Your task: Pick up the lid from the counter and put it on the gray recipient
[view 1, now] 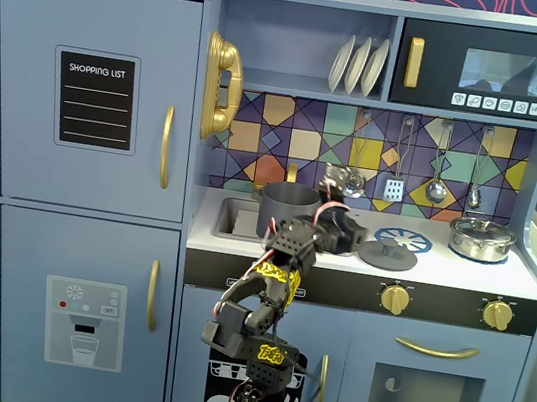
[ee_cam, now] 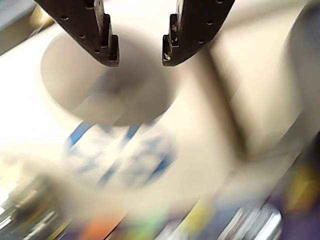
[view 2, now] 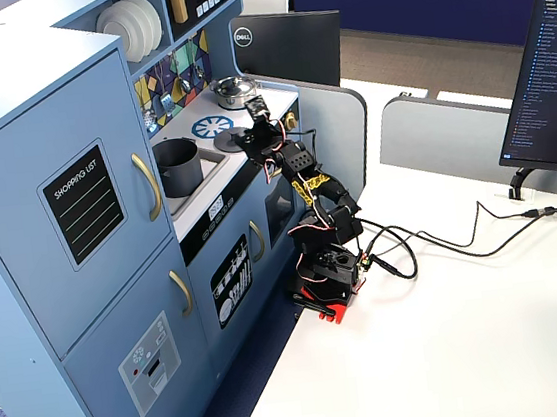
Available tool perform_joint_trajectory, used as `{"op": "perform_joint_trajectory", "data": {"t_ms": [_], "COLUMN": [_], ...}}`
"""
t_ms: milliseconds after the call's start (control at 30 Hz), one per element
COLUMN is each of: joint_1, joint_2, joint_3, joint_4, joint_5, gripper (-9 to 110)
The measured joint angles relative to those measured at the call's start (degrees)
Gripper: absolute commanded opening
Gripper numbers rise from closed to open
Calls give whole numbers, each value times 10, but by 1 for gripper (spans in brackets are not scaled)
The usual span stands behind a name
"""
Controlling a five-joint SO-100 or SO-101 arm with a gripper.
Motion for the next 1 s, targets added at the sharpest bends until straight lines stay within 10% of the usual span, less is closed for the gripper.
{"op": "perform_joint_trajectory", "data": {"t_ms": [333, 1000], "joint_1": [59, 72], "joint_2": [-25, -204], "joint_3": [110, 118], "joint_4": [-217, -366], "joint_5": [59, 62], "gripper": [27, 30]}}
